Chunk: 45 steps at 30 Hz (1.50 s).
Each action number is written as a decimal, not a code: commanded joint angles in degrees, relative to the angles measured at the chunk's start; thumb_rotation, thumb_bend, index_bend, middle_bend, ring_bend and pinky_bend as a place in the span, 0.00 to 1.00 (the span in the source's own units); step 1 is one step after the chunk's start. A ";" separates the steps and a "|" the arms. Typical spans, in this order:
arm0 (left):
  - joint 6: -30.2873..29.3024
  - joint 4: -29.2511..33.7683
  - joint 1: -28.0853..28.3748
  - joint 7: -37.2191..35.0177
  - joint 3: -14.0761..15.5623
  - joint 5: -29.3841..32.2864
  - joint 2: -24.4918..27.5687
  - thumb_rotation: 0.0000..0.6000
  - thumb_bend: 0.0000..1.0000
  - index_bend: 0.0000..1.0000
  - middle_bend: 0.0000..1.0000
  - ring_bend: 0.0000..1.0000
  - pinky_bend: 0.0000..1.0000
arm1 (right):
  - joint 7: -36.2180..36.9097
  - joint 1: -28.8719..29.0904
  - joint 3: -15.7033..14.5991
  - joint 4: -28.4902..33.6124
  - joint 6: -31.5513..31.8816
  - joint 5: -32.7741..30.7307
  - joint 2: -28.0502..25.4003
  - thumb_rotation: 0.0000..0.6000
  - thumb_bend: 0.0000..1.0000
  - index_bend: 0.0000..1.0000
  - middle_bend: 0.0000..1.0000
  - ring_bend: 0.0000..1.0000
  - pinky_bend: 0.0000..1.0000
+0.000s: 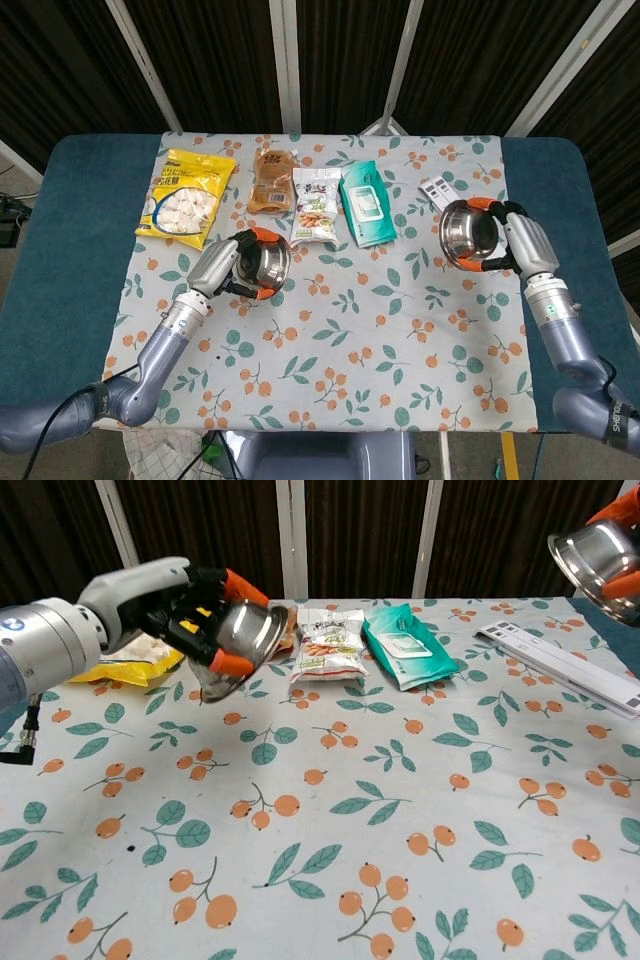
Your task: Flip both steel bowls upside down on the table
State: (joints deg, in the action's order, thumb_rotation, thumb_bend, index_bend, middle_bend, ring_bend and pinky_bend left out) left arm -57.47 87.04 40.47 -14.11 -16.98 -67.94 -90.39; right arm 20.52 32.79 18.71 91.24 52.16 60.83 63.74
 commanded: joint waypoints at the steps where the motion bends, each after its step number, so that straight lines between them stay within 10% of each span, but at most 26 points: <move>1: -7.29 -2.62 -3.91 -20.90 -3.20 -9.11 -1.19 1.00 0.07 0.32 0.24 0.19 0.39 | 19.02 0.32 4.07 -2.02 -7.69 3.75 1.60 1.00 0.05 0.40 0.32 0.37 0.09; 18: -21.18 -23.49 -0.63 -43.10 -2.94 -18.50 -16.93 1.00 0.07 0.31 0.18 0.12 0.38 | 53.91 1.79 6.69 -2.11 -11.35 19.12 4.94 1.00 0.05 0.41 0.32 0.37 0.09; 45: -25.48 -37.84 5.60 -44.73 -1.30 -20.75 -29.62 1.00 0.07 0.31 0.17 0.11 0.37 | 44.49 6.71 4.37 1.01 -9.10 11.96 11.60 1.00 0.05 0.42 0.32 0.37 0.09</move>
State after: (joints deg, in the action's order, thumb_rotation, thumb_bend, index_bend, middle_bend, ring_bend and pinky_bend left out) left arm -82.74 49.53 45.78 -59.15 -18.42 -88.47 -119.70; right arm 66.55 38.98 22.88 91.21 43.02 74.10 74.89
